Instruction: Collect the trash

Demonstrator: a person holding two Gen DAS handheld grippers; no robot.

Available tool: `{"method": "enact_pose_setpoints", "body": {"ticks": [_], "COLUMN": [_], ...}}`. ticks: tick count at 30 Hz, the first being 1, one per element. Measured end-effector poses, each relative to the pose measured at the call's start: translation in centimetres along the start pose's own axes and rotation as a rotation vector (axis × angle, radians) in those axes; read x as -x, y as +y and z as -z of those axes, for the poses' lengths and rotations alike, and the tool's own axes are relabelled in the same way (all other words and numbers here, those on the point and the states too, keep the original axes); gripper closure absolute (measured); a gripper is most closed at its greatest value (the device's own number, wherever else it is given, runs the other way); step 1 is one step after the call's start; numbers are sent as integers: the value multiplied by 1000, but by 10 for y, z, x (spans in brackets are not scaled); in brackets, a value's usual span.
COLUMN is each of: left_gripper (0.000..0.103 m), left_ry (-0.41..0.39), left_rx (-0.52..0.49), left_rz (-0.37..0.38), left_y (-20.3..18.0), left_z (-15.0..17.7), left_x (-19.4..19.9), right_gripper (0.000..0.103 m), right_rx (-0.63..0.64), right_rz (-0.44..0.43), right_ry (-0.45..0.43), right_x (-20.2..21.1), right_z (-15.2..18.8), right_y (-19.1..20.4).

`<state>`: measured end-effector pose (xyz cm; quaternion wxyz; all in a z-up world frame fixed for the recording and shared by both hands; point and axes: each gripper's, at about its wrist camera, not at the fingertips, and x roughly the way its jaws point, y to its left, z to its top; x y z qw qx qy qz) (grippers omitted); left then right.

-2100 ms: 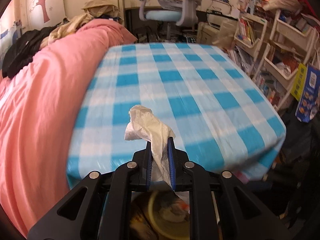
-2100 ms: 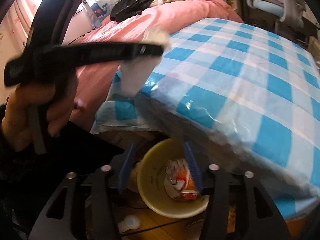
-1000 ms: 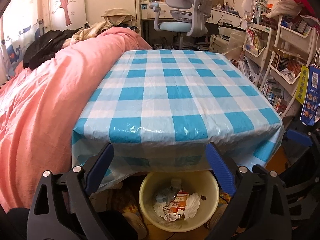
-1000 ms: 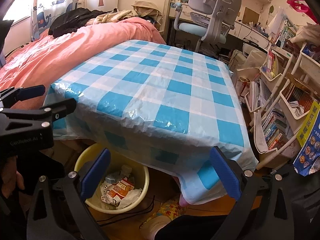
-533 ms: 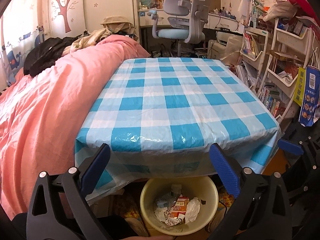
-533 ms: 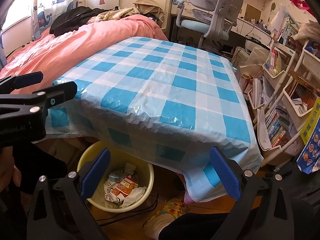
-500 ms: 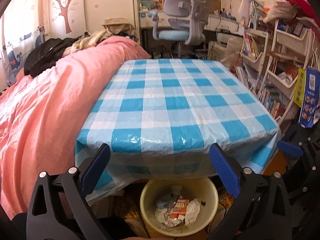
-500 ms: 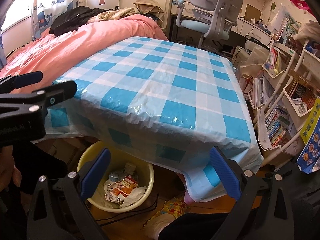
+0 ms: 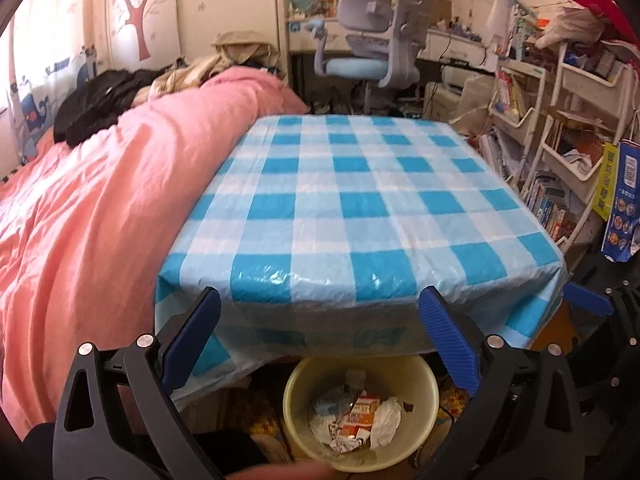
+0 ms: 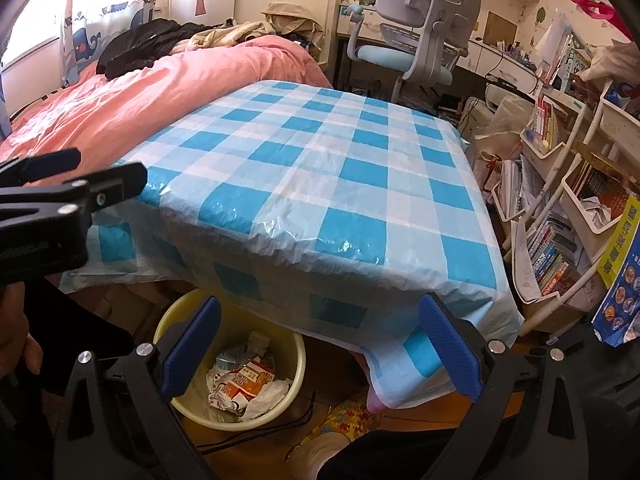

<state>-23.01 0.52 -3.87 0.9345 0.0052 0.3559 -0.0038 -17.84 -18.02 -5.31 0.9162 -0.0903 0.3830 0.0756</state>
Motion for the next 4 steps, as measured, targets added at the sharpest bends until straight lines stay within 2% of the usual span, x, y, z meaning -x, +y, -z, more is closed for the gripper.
{"method": "enact_pose_setpoints", "body": {"ticks": [4], "left_gripper": [7], "left_ry": [-5], "left_rx": [-13], "left_rz": [-12], "left_y": [-1], "left_z": [1], "left_x": [-1], "right_gripper": [8], "right_rx": [1], "right_rz": [7], "right_ry": [-16], "right_x": [2], "right_z": [-1], "right_y": [0]}}
